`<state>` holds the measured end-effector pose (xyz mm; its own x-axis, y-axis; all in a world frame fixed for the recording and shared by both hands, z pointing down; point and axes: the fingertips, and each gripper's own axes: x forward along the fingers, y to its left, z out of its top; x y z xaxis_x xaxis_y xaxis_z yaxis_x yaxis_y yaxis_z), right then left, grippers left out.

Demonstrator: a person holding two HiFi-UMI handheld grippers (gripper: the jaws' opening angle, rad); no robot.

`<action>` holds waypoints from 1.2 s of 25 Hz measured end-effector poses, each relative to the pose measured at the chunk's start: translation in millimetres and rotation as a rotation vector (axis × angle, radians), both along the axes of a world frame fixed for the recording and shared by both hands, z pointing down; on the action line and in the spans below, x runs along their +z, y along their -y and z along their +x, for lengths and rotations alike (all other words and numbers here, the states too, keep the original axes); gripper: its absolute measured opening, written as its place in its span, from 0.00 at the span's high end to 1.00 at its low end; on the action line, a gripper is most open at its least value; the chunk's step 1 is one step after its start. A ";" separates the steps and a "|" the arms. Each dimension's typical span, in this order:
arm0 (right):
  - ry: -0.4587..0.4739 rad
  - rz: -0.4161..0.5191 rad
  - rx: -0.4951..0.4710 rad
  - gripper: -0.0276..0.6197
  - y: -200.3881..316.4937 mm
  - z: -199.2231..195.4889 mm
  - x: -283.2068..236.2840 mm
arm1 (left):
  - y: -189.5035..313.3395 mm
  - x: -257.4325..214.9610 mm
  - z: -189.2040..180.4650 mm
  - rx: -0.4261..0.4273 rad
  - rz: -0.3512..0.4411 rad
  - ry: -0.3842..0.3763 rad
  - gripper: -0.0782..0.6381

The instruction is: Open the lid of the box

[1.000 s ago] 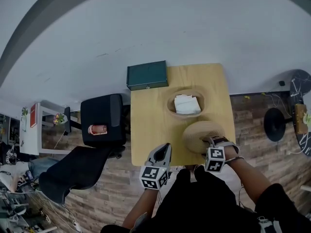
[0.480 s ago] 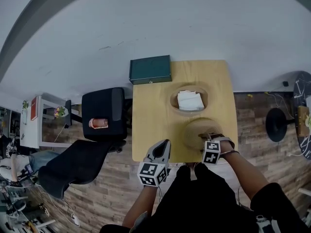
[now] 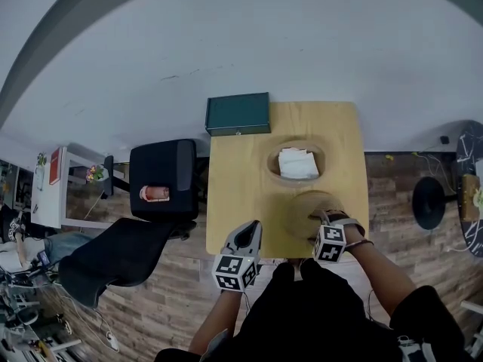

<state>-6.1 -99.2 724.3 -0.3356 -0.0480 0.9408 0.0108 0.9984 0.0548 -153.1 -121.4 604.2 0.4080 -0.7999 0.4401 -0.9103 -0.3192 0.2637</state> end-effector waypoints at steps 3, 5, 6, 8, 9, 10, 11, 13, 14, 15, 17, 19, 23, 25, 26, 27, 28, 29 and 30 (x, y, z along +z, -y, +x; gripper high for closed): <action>0.100 0.048 0.057 0.45 15.7 -14.2 -40.1 | 5.1 1.7 -1.5 0.002 0.000 0.024 0.86; 0.165 0.080 0.094 0.47 26.9 -22.9 -67.1 | 11.9 -3.8 -4.5 -0.005 0.011 0.051 0.86; 0.192 0.102 0.108 0.47 32.4 -26.5 -80.3 | 16.0 -8.6 -7.0 -0.011 0.023 0.075 0.86; 0.243 0.153 0.138 0.51 41.8 -32.1 -106.0 | 24.2 -20.4 -12.2 -0.029 0.049 0.115 0.86; 0.272 0.178 0.158 0.54 46.0 -34.4 -118.7 | 27.6 -26.5 -13.1 -0.030 0.059 0.124 0.86; 0.303 0.202 0.183 0.57 50.3 -36.5 -131.2 | 30.5 -32.1 -12.5 -0.020 0.069 0.129 0.86; 0.334 0.227 0.209 0.60 54.8 -38.1 -143.1 | 33.3 -37.8 -10.6 -0.001 0.085 0.134 0.86; 0.390 0.279 0.258 0.65 63.2 -39.3 -164.3 | 39.2 -51.5 -7.3 0.032 0.134 0.143 0.86; 0.413 0.305 0.281 0.69 66.2 -38.5 -172.6 | 41.6 -59.9 -6.8 0.034 0.158 0.142 0.86; 0.432 0.328 0.306 0.73 68.5 -36.5 -179.1 | 43.4 -68.4 -5.9 0.033 0.178 0.137 0.86; 0.466 0.364 0.368 0.82 73.2 -30.0 -189.0 | 46.9 -83.3 -2.0 0.029 0.209 0.115 0.86; 0.493 0.389 0.442 0.93 79.0 -21.7 -195.6 | 50.1 -94.5 3.5 0.033 0.236 0.097 0.86; 0.553 0.402 0.575 0.93 86.6 -5.0 -211.4 | 56.9 -105.1 11.8 0.040 0.264 0.074 0.86; 0.615 0.402 0.654 0.93 91.6 3.0 -221.2 | 61.0 -107.6 13.0 0.033 0.265 0.062 0.86; 0.653 0.400 0.694 0.93 93.6 6.3 -226.9 | 62.0 -107.8 13.9 0.035 0.266 0.061 0.86; 0.689 0.399 0.724 0.93 94.9 9.2 -232.4 | 62.4 -107.6 15.1 0.037 0.265 0.060 0.86; 0.713 0.407 0.736 0.93 95.9 12.4 -237.2 | 62.8 -107.4 16.6 0.038 0.263 0.056 0.86; 0.721 0.424 0.731 0.93 97.1 16.0 -241.4 | 63.2 -107.8 18.0 0.038 0.261 0.050 0.86; 0.724 0.442 0.723 0.93 98.1 19.1 -245.6 | 63.5 -108.4 19.5 0.040 0.261 0.046 0.86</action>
